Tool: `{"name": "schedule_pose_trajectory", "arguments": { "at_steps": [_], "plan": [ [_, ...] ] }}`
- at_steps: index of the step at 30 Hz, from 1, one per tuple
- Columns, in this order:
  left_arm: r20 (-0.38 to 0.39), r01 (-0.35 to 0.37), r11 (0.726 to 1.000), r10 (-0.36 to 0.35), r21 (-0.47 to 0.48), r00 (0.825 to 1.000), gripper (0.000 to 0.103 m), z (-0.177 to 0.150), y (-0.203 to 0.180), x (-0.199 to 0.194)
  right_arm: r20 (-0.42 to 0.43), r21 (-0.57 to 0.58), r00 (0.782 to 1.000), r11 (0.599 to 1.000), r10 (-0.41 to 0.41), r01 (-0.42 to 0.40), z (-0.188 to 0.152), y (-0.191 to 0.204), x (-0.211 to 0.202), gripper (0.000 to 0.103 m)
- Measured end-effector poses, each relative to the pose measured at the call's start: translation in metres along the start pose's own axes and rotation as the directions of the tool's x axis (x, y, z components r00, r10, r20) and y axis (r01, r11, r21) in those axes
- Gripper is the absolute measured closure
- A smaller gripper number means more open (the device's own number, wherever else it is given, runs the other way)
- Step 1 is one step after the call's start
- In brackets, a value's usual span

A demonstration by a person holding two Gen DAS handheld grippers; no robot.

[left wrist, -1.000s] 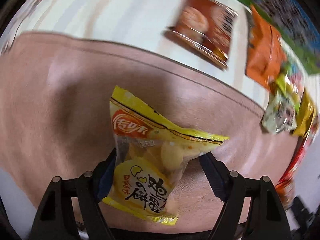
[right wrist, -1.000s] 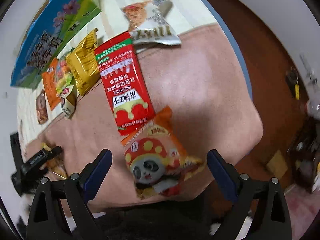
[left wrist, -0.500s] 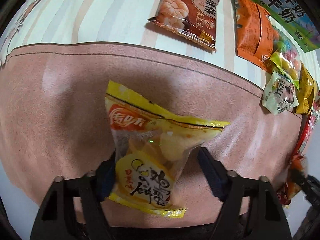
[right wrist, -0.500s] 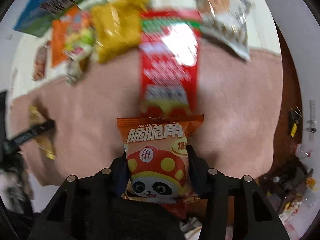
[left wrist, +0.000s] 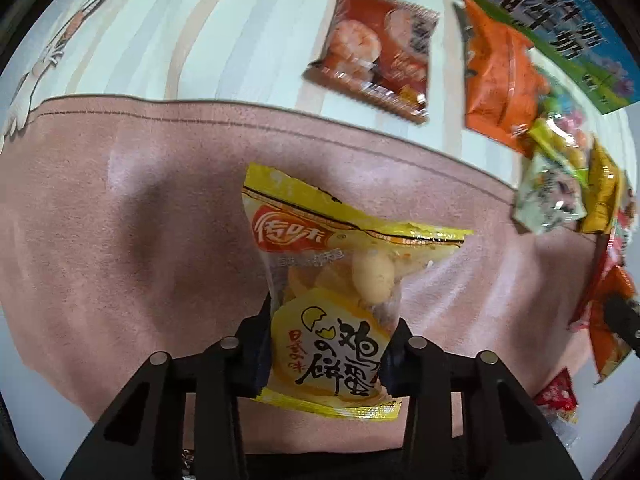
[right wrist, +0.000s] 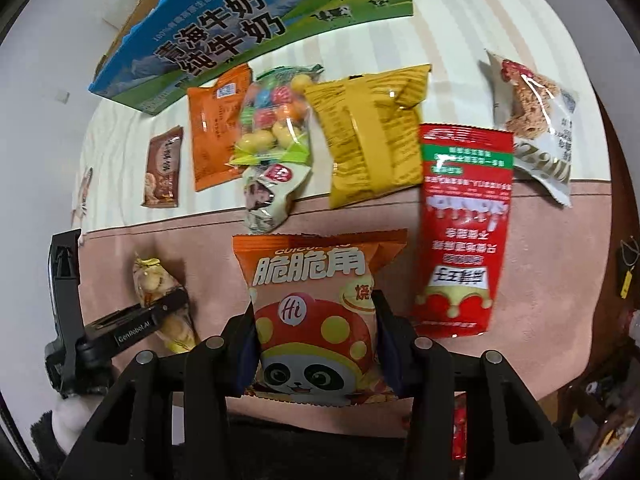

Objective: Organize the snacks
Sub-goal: 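Carry both bags into the box and open both tools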

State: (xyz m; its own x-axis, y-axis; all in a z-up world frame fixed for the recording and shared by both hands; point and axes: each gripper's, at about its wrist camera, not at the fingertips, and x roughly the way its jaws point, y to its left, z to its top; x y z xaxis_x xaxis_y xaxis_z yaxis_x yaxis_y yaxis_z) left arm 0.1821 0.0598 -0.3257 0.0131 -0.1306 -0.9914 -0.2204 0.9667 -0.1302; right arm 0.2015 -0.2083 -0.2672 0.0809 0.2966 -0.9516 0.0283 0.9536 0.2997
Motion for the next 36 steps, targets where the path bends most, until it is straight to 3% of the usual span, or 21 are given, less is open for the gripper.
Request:
{"name": "schedule_pose_trajectory", "arguments": {
  "at_steps": [5,8,14,19,22,27,36],
  "plan": [
    [0.054,0.046,0.998,-0.048,0.037,0.997,0.068,0.007,-0.017,-0.039,0.064,-0.009,0.996,0.998,0.058,-0.058,0.008,0.027,-0.010,0.052],
    [0.106,0.103,0.993,-0.109,0.062,0.988,0.068,0.017,-0.033,-0.076,0.121,-0.022,0.988,0.995,0.095,-0.093,0.019,0.037,-0.037,0.052],
    [0.208,0.233,0.961,-0.261,0.149,0.943,0.068,0.070,-0.076,-0.171,0.247,-0.064,0.956,0.988,0.155,-0.143,0.065,0.054,-0.104,0.052],
    [0.263,0.182,0.960,-0.236,0.212,0.936,0.068,0.139,-0.099,-0.214,0.352,-0.084,0.931,0.994,0.099,-0.074,0.135,0.063,-0.138,0.052],
    [0.260,0.133,0.972,-0.182,0.196,0.948,0.068,0.193,-0.102,-0.214,0.386,-0.068,0.922,0.998,0.038,-0.013,0.184,0.064,-0.140,0.052],
    [0.193,0.056,0.989,-0.082,0.139,0.978,0.068,0.273,-0.095,-0.182,0.390,-0.043,0.920,0.997,-0.045,0.067,0.256,0.063,-0.125,0.052],
    [0.090,-0.018,0.995,0.010,0.098,0.996,0.067,0.367,-0.098,-0.112,0.341,-0.050,0.933,0.988,-0.119,0.144,0.327,0.067,-0.075,0.052]
  ]
}}
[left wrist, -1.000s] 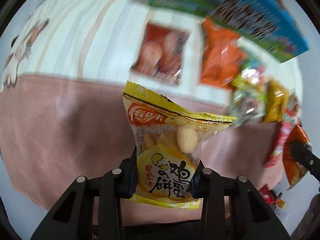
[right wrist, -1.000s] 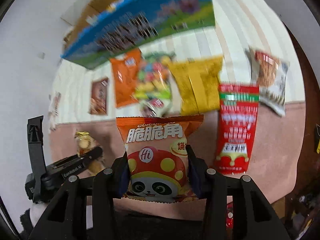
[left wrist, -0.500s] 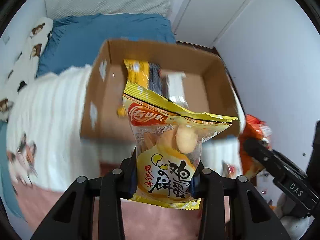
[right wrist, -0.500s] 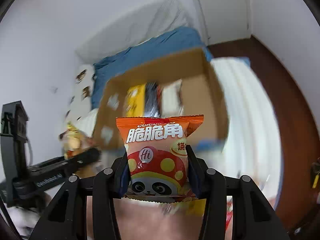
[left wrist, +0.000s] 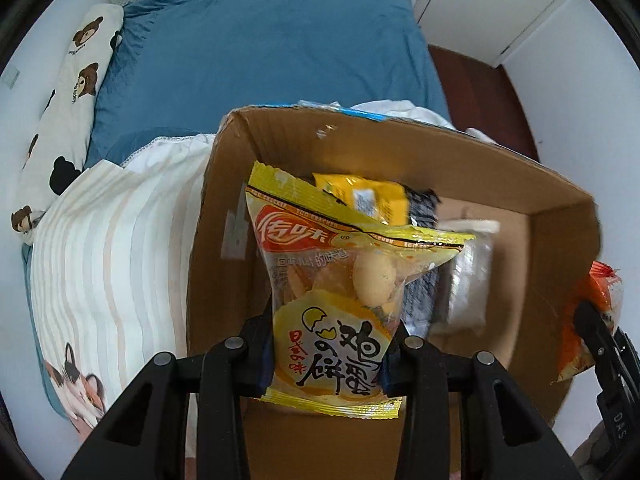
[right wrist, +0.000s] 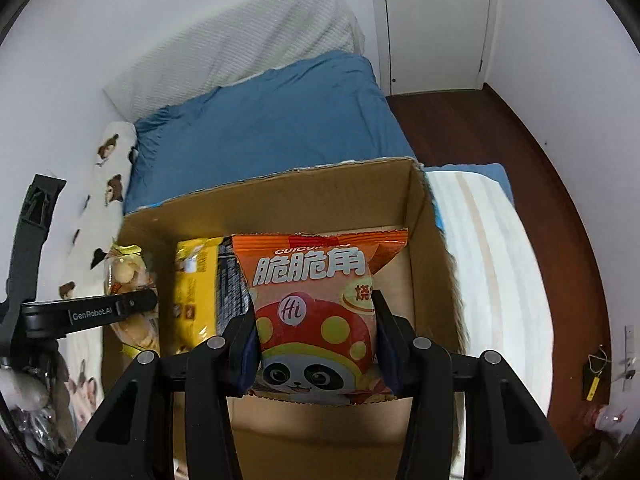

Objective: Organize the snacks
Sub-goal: 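Carry both bags into the box and open both tools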

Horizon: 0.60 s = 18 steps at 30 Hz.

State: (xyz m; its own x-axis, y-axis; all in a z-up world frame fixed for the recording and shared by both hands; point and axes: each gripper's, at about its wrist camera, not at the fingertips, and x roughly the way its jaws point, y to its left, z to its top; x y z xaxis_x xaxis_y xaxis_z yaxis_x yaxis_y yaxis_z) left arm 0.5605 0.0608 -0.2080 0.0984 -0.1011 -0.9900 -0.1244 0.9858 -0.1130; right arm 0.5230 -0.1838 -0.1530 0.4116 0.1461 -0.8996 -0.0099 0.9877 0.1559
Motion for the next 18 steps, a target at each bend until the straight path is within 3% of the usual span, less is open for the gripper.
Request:
{"name": "schedule_pose_trajectory", "arguments": {
  "at_steps": [3,4,5,6,7,9,18],
  "plan": [
    [-0.016,-0.018,1.000,0.018,-0.005,1.000,0.067,0.010,0.002,0.013,-0.022,-0.001,1.000,1.000,-0.019,0.019,0.009,0.001,0.023,0.051],
    [-0.019,-0.013,1.000,0.012,-0.011,1.000,0.065,0.011,0.004,0.016,-0.047,0.003,0.999,1.000,-0.023,0.023,0.013,0.000,0.033,0.041],
    [-0.023,0.000,1.000,-0.001,-0.020,1.000,0.062,0.013,0.005,0.018,-0.062,0.013,0.998,1.000,-0.016,0.016,0.014,-0.002,0.042,0.019],
    [-0.022,0.023,0.999,-0.024,-0.030,0.999,0.050,0.015,0.006,0.020,-0.073,0.019,0.997,1.000,-0.004,0.006,0.015,-0.003,0.047,0.010],
    [-0.015,0.034,0.999,-0.034,-0.025,0.999,0.027,0.016,0.007,0.021,-0.079,0.022,0.997,1.000,-0.003,0.005,0.016,-0.004,0.051,0.005],
    [0.004,0.017,1.000,-0.017,-0.010,1.000,0.007,0.018,0.003,0.020,-0.085,0.014,0.996,1.000,-0.015,0.016,0.017,-0.006,0.056,0.005],
    [0.044,0.020,0.999,-0.022,0.032,0.999,0.006,0.007,-0.011,0.010,-0.092,-0.024,0.995,0.999,-0.040,0.038,0.010,-0.003,0.056,0.005]
  ]
}}
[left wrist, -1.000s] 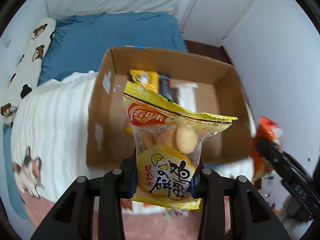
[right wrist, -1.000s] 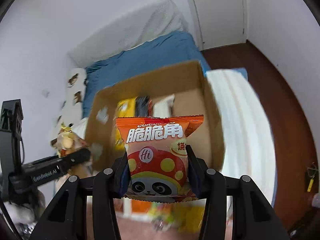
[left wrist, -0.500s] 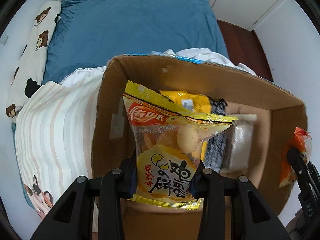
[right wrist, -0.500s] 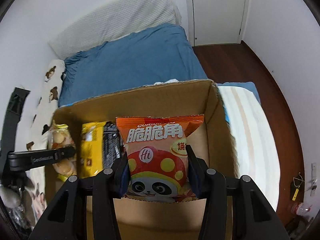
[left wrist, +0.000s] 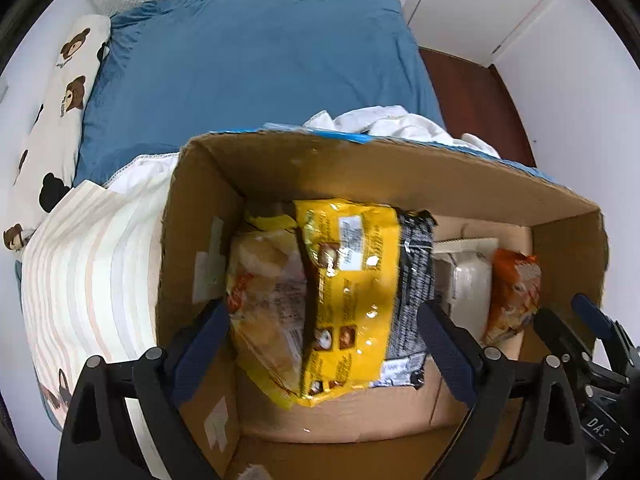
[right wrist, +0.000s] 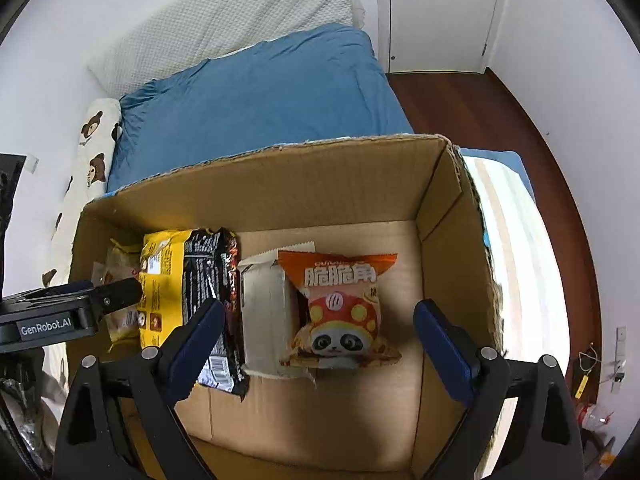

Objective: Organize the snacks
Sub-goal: 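Carry both bags into the box and open both tools, then withdraw both tools from the box toward the remaining snacks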

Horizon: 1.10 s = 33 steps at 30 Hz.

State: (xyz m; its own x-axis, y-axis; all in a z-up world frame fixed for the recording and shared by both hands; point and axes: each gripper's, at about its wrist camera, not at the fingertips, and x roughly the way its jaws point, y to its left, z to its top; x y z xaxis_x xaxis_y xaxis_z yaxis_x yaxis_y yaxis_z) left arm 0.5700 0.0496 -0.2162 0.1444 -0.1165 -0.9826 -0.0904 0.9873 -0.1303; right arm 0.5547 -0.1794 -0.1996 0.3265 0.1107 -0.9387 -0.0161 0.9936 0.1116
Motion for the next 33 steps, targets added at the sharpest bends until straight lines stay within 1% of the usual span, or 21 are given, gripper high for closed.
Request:
{"name": "schedule_pose_trajectory", "arguments": {
  "at_steps": [3,7,11,15,18,22,26,28,30,33],
  "plan": [
    [0.051,-0.006,1.000,0.005,0.022,0.999,0.006,-0.013,-0.006,-0.014,0.001,0.003,1.000,1.000,-0.009,0.009,-0.008,0.001,-0.010,0.005],
    [0.130,-0.007,1.000,0.004,0.024,0.991,0.006,-0.037,-0.008,-0.035,-0.011,-0.011,1.000,1.000,-0.017,0.016,-0.026,0.003,-0.021,0.005],
    [0.187,-0.009,1.000,0.005,0.023,0.982,0.006,-0.065,-0.007,-0.054,0.001,-0.035,1.000,0.999,-0.022,0.022,-0.049,0.006,-0.037,0.005],
    [0.233,-0.012,1.000,0.006,0.023,0.972,0.006,-0.089,-0.006,-0.072,0.032,-0.050,0.999,0.999,-0.003,0.005,-0.070,0.009,-0.059,0.005],
    [0.283,-0.012,1.000,0.005,0.023,0.959,0.006,-0.111,-0.005,-0.091,0.076,-0.060,0.997,0.998,-0.004,0.009,-0.086,0.011,-0.081,0.006],
    [0.344,-0.036,0.999,0.020,0.040,0.939,0.006,-0.139,-0.008,-0.114,0.132,-0.070,0.991,0.998,0.006,0.004,-0.109,0.016,-0.112,0.006],
    [0.400,-0.052,0.998,0.031,0.041,0.916,0.006,-0.168,-0.011,-0.132,0.198,-0.083,0.980,0.997,0.008,0.009,-0.130,0.021,-0.148,0.006],
    [0.422,-0.061,0.997,0.036,0.046,0.906,0.006,-0.183,-0.012,-0.142,0.215,-0.085,0.977,0.996,0.011,0.008,-0.140,0.023,-0.160,0.006],
    [0.452,-0.060,0.997,0.030,0.051,0.891,0.006,-0.195,-0.013,-0.151,0.226,-0.086,0.974,0.996,0.020,-0.001,-0.149,0.023,-0.172,0.006],
    [0.477,-0.053,0.997,0.019,0.059,0.879,0.006,-0.213,-0.015,-0.165,0.247,-0.087,0.968,0.996,0.036,-0.015,-0.164,0.022,-0.192,0.006]
  ]
}}
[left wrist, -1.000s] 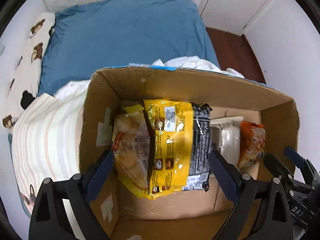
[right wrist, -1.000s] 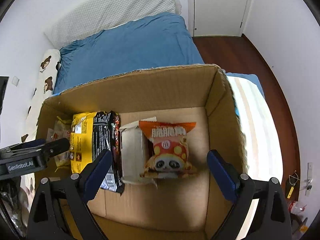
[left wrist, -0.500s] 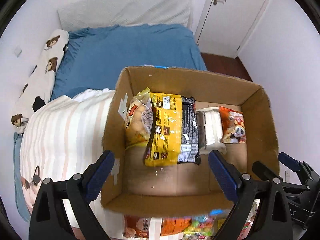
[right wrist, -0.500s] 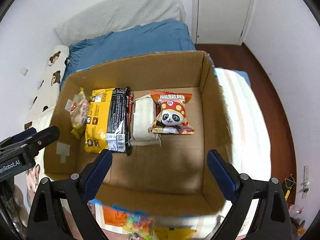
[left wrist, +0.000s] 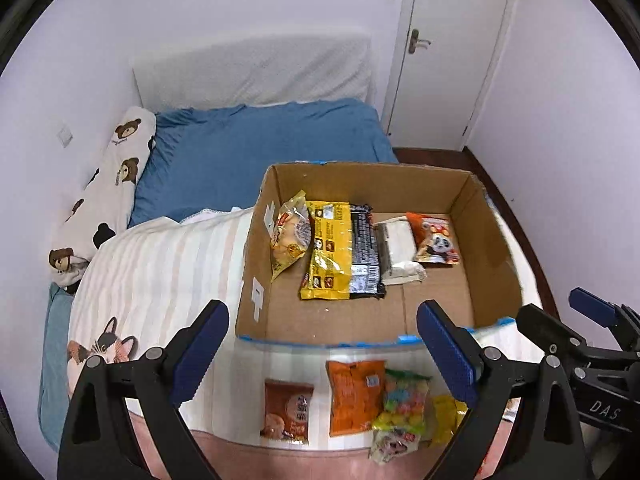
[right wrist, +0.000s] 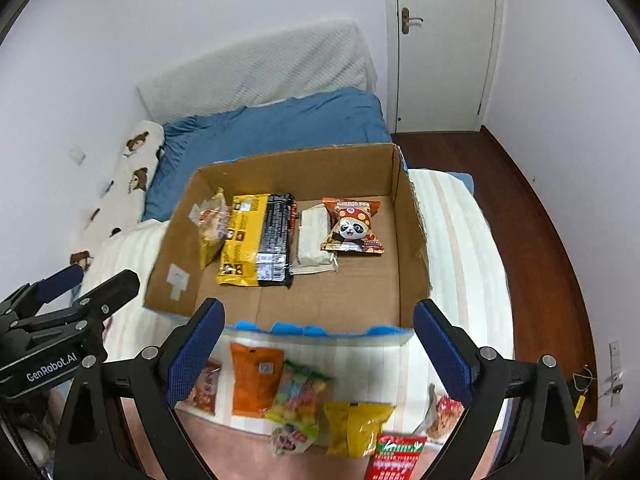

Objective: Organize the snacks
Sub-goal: 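Withdraw both tools from the box toward the remaining snacks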

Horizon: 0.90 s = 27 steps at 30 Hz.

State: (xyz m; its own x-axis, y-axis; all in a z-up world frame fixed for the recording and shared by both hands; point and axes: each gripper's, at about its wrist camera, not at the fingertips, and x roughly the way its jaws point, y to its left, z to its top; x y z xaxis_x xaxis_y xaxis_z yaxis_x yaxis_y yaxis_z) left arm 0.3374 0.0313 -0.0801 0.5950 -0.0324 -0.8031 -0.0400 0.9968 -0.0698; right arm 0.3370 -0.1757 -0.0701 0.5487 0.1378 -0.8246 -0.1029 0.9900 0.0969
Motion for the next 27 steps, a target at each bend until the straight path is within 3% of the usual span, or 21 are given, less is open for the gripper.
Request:
{"name": "schedule_pose_trajectory", "arguments": {
  "at_steps": [7,10,13,17,20,24,27],
  "plan": [
    [0.025,0.024,1.000,-0.024,0.004,0.999,0.006,-0.033,-0.004,-0.041,0.001,0.035,0.998,0.998,0.059,-0.059,-0.035,-0.004,-0.042,0.006],
    [-0.020,0.047,0.999,-0.047,0.006,0.999,0.006,-0.065,-0.005,-0.046,-0.058,0.088,0.993,0.992,0.099,-0.094,-0.070,-0.016,-0.054,0.006],
    [-0.119,0.080,0.997,-0.078,0.013,0.990,0.006,-0.109,-0.011,-0.034,-0.144,0.160,0.982,0.982,0.124,-0.100,-0.114,-0.038,-0.052,0.006],
    [-0.292,0.100,0.995,-0.086,0.032,0.953,0.006,-0.169,-0.020,0.001,-0.296,0.270,0.946,0.962,0.134,-0.052,-0.181,-0.074,-0.034,0.006],
    [-0.408,0.105,0.994,-0.080,0.041,0.909,0.006,-0.209,-0.025,0.026,-0.422,0.375,0.892,0.927,0.159,0.012,-0.242,-0.108,-0.011,0.006],
    [-0.497,0.106,0.994,-0.073,0.038,0.865,0.006,-0.240,-0.028,0.046,-0.506,0.507,0.828,0.860,0.242,0.059,-0.303,-0.135,0.017,0.006],
    [-0.531,0.110,0.993,-0.074,0.036,0.844,0.006,-0.254,-0.030,0.053,-0.523,0.573,0.799,0.816,0.297,0.071,-0.332,-0.144,0.036,0.006]
  ]
}}
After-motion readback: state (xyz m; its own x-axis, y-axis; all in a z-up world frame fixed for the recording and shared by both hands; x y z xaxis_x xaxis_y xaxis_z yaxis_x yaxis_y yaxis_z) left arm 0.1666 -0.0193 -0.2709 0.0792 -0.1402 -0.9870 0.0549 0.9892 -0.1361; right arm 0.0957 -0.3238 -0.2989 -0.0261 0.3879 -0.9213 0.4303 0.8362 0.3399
